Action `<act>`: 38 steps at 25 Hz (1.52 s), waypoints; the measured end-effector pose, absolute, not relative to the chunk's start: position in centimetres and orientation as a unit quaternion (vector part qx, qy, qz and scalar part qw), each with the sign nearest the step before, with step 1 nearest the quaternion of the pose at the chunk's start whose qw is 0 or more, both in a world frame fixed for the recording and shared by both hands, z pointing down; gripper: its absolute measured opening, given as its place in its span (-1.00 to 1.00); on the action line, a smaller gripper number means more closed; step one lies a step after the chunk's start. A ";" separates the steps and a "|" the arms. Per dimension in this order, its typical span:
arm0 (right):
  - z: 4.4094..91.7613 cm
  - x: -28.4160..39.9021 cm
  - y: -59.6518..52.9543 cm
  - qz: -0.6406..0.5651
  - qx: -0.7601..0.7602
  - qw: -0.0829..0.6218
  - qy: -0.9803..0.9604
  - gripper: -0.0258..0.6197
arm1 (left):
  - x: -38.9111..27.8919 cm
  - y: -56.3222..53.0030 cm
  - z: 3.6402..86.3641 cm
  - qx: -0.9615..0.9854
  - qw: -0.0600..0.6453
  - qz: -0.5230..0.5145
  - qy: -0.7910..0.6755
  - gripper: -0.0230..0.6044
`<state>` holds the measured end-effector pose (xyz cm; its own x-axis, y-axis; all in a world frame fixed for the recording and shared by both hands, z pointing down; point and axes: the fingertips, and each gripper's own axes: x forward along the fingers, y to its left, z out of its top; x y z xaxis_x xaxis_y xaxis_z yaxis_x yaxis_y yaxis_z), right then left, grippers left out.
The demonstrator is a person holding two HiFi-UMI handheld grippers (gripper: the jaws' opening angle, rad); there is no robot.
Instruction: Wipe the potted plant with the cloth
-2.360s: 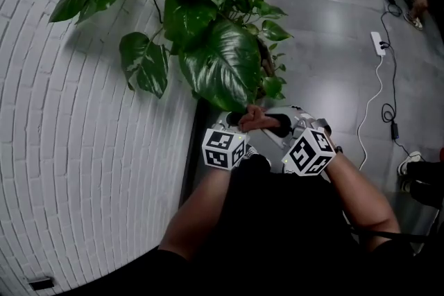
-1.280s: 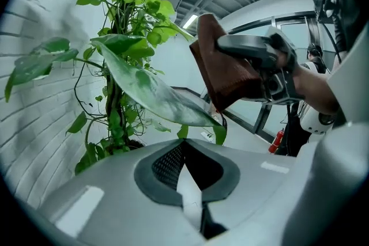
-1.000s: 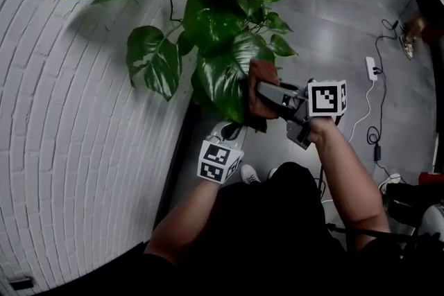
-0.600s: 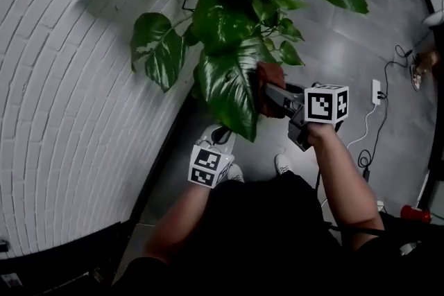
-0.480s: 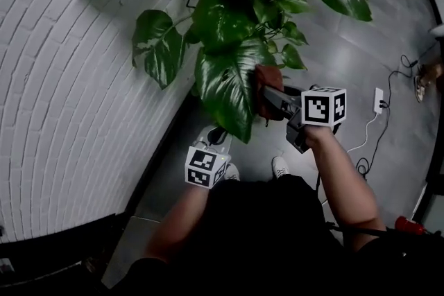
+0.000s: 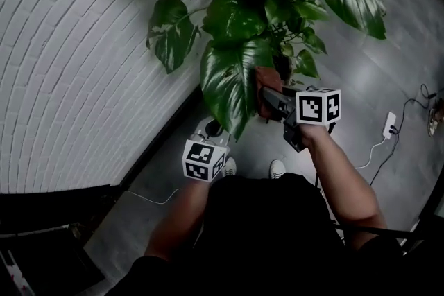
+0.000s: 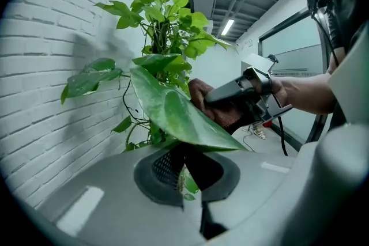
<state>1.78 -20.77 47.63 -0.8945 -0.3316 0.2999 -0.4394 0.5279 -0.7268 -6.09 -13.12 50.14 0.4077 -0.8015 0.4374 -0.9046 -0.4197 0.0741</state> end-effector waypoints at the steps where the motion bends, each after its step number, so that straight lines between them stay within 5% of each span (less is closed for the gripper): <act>1: 48.1 2.0 -20.9 0.436 0.222 0.064 -0.870 -0.73 | -6.1 -13.1 50.1 0.822 0.152 0.170 -0.522 -0.87; 26: 49.0 10.9 -25.3 0.410 0.297 0.062 -0.860 -0.73 | -7.9 -12.9 49.4 0.787 0.151 0.181 -0.571 -0.87; 33: 39.8 6.7 -25.1 0.353 0.227 0.032 -0.907 -0.73 | -7.5 -13.2 49.8 0.788 0.156 0.177 -0.568 -0.87; 38: 38.8 1.2 -23.6 0.354 0.158 0.084 -0.918 -0.73 | -6.8 -13.3 49.8 0.797 0.154 0.184 -0.554 -0.87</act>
